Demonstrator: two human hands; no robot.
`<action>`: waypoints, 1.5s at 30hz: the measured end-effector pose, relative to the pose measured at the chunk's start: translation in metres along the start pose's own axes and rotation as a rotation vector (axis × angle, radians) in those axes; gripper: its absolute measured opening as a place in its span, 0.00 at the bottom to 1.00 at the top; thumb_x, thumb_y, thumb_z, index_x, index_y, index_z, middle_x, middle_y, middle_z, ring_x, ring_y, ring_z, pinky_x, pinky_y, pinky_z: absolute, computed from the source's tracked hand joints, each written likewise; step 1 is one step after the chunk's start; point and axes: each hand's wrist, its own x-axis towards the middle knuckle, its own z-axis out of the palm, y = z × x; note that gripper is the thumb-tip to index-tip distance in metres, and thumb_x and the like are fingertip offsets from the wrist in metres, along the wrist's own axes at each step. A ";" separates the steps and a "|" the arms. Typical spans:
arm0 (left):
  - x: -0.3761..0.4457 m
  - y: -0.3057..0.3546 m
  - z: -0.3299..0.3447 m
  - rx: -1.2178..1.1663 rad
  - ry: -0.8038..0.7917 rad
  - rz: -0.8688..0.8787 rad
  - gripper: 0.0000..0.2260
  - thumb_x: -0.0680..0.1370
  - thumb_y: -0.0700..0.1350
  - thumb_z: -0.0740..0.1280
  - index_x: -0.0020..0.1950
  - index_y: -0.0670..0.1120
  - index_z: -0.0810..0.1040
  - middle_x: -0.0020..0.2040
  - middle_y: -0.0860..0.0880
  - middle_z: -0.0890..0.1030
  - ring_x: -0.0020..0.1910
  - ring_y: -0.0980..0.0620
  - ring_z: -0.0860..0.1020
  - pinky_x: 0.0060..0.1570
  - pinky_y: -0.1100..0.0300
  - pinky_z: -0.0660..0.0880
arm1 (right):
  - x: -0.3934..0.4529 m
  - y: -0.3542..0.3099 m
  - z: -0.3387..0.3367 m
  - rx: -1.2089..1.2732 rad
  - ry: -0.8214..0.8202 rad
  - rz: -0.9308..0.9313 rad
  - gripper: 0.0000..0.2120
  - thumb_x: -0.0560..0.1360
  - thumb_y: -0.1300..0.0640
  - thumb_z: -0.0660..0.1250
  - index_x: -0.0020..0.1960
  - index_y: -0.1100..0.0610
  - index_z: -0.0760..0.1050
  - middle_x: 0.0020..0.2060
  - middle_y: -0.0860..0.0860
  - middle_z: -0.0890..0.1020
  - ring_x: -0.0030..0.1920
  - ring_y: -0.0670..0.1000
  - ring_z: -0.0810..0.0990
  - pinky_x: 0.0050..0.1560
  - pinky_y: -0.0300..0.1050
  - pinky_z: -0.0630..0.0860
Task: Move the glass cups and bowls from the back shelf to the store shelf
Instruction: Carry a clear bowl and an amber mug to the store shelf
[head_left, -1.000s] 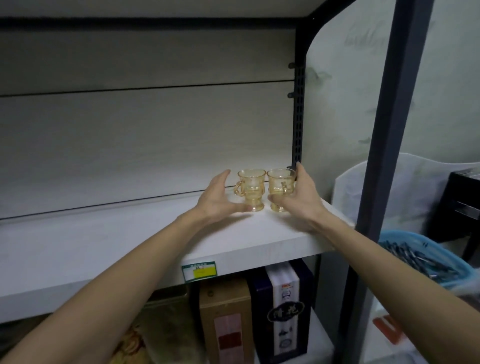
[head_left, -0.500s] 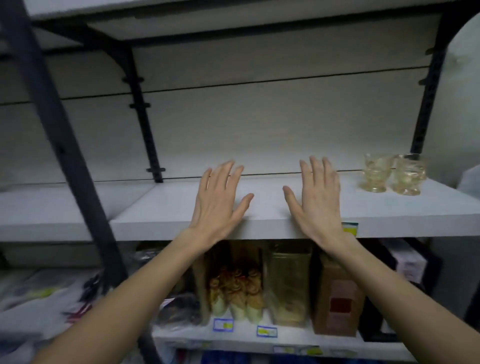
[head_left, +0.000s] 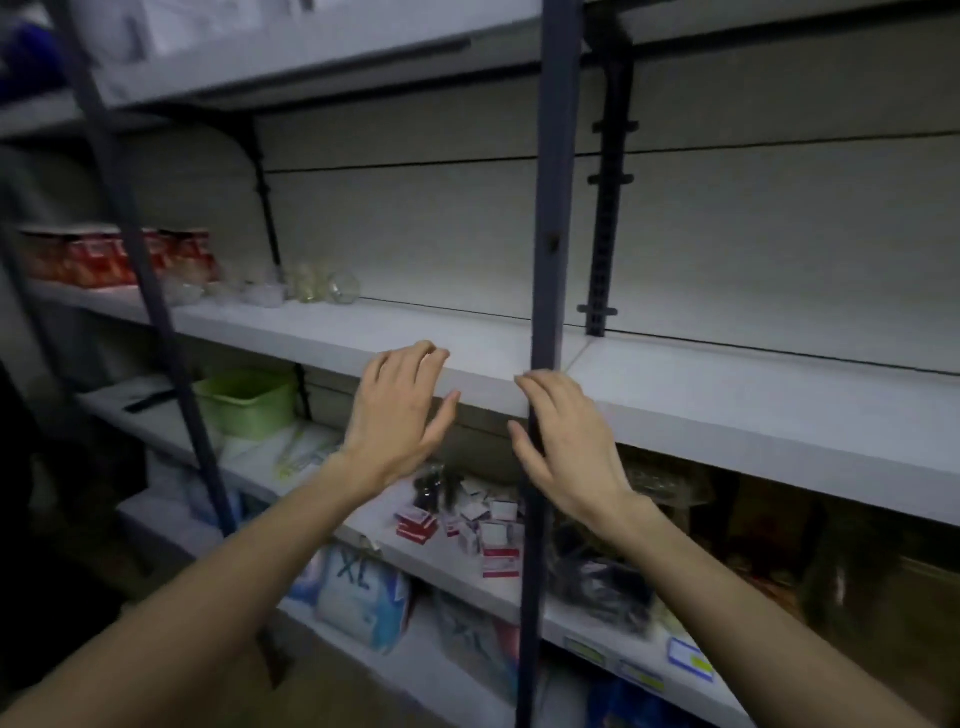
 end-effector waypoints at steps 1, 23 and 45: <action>-0.003 -0.022 0.006 0.048 -0.052 -0.031 0.24 0.83 0.58 0.55 0.73 0.44 0.71 0.71 0.42 0.74 0.69 0.43 0.72 0.70 0.46 0.65 | 0.012 -0.013 0.015 0.007 -0.019 -0.034 0.26 0.82 0.47 0.61 0.75 0.60 0.68 0.72 0.56 0.73 0.74 0.56 0.68 0.74 0.54 0.68; 0.121 -0.404 0.140 0.275 -0.394 -0.608 0.36 0.80 0.70 0.40 0.84 0.52 0.49 0.84 0.43 0.51 0.81 0.41 0.55 0.79 0.42 0.52 | 0.400 -0.096 0.307 0.110 -0.484 0.007 0.39 0.82 0.33 0.48 0.84 0.57 0.48 0.82 0.59 0.53 0.82 0.60 0.46 0.80 0.58 0.49; 0.220 -0.594 0.290 0.101 -0.265 -0.072 0.39 0.75 0.73 0.58 0.78 0.49 0.66 0.70 0.46 0.75 0.67 0.45 0.73 0.65 0.51 0.66 | 0.591 -0.156 0.469 -0.085 -0.339 0.284 0.36 0.78 0.39 0.64 0.75 0.60 0.60 0.67 0.63 0.74 0.69 0.64 0.69 0.67 0.56 0.68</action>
